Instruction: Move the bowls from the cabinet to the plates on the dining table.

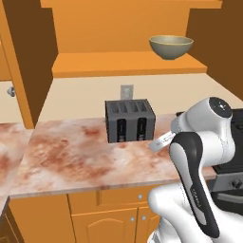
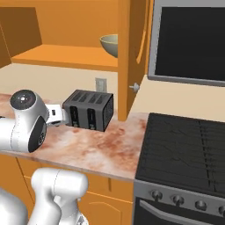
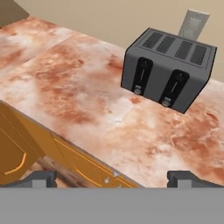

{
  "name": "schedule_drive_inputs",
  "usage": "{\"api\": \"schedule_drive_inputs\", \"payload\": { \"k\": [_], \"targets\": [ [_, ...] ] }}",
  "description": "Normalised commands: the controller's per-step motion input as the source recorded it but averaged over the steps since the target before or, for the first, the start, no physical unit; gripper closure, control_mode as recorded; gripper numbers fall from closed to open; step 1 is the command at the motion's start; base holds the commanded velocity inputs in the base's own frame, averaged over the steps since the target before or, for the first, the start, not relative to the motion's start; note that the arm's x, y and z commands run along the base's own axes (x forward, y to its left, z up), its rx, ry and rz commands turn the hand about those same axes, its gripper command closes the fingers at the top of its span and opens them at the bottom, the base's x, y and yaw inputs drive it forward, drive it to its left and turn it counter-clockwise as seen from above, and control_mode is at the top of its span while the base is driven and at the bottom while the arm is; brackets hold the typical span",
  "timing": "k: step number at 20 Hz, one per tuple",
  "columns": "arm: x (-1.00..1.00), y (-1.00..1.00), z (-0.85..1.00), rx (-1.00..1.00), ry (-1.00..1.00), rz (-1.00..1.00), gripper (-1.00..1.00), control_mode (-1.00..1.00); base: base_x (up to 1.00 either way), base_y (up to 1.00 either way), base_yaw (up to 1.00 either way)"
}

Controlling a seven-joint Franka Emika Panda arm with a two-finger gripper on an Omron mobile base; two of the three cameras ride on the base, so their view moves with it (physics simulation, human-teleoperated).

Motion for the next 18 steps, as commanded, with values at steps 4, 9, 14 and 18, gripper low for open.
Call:
{"api": "schedule_drive_inputs", "payload": {
  "k": [4,9,14,18],
  "targets": [
    [0.0,0.0,0.0,0.0,0.0,0.0,-1.0,1.0,0.0,0.0,-0.06],
    [0.0,0.0,0.0,0.0,0.0,0.0,-1.0,1.0,0.0,0.0,-0.05],
    [0.0,0.0,0.0,0.0,0.0,-0.01,-1.0,-1.0,0.0,0.0,-0.03],
    [0.0,0.0,0.11,-0.06,0.0,-0.02,-1.0,-1.0,0.0,0.0,0.0]
  ]
}}
